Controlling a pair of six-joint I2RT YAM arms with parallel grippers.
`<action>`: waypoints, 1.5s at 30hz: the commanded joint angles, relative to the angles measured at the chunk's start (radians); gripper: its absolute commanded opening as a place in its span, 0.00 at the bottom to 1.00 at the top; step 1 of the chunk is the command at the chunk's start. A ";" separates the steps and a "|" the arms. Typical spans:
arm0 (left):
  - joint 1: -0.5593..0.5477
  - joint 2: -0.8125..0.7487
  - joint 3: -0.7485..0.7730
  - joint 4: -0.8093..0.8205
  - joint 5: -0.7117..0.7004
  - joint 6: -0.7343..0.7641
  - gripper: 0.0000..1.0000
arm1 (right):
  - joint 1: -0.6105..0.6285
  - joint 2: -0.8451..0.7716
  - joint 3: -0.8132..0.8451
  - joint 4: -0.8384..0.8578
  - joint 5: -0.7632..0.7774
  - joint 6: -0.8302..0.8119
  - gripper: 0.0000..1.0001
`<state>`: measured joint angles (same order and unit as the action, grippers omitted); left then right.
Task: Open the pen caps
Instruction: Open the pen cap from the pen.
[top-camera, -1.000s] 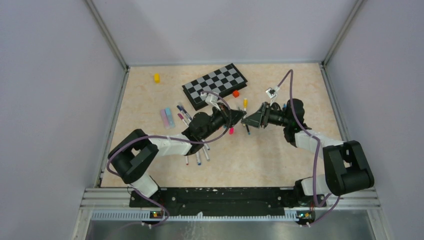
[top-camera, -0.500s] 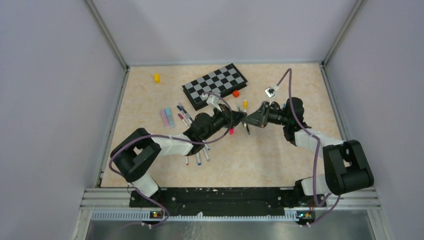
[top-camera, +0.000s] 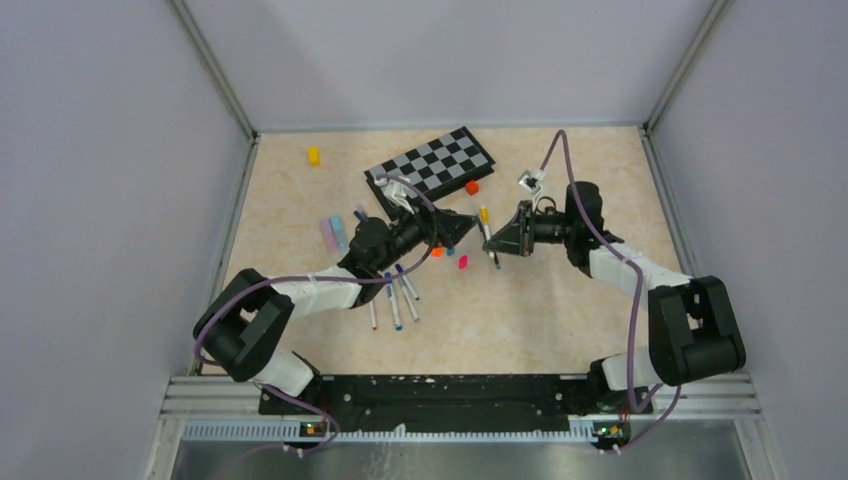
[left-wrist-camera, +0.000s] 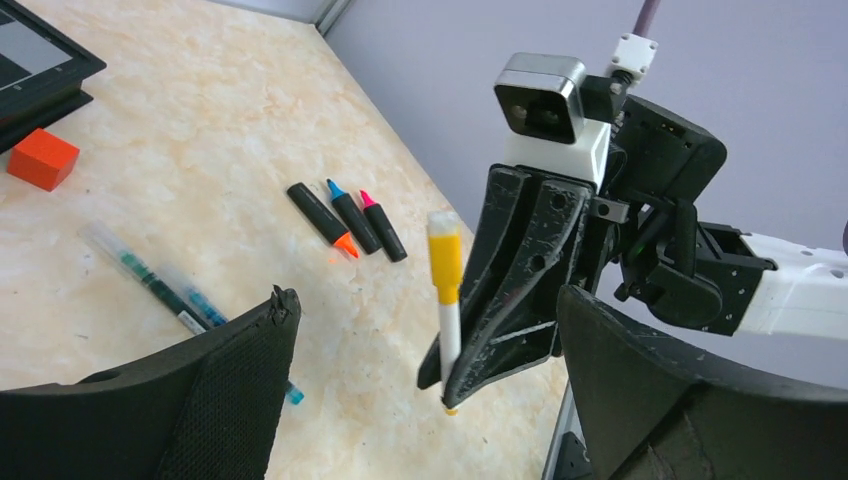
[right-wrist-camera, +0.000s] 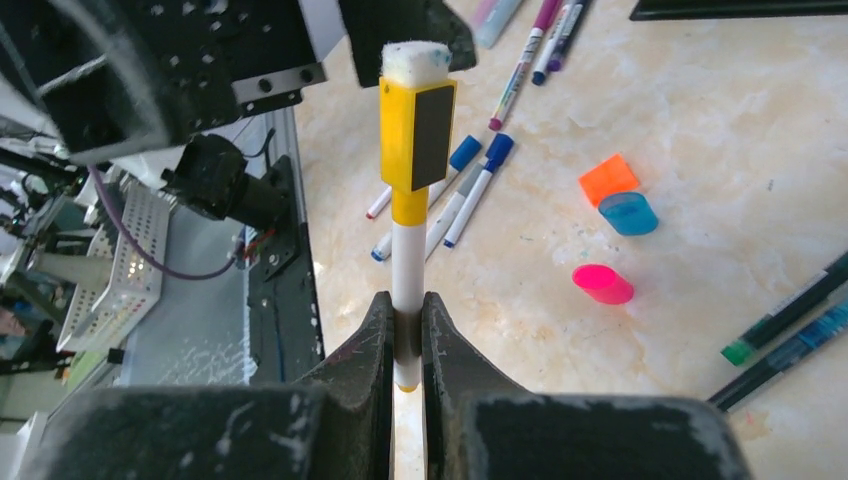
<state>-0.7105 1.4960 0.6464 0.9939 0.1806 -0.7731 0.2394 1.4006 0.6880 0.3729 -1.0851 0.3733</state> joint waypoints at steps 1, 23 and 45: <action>0.051 -0.005 0.002 0.046 0.160 -0.061 0.99 | 0.009 0.024 0.078 -0.152 -0.130 -0.206 0.00; 0.001 0.122 0.145 -0.060 0.172 -0.085 0.54 | 0.038 0.073 0.137 -0.320 -0.101 -0.322 0.00; 0.089 0.069 0.184 -0.072 0.076 -0.067 0.00 | 0.071 0.088 0.195 -0.528 -0.027 -0.515 0.00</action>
<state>-0.6907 1.6333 0.7769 0.8787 0.3428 -0.8589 0.2779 1.4677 0.8299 -0.0650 -1.1305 -0.0395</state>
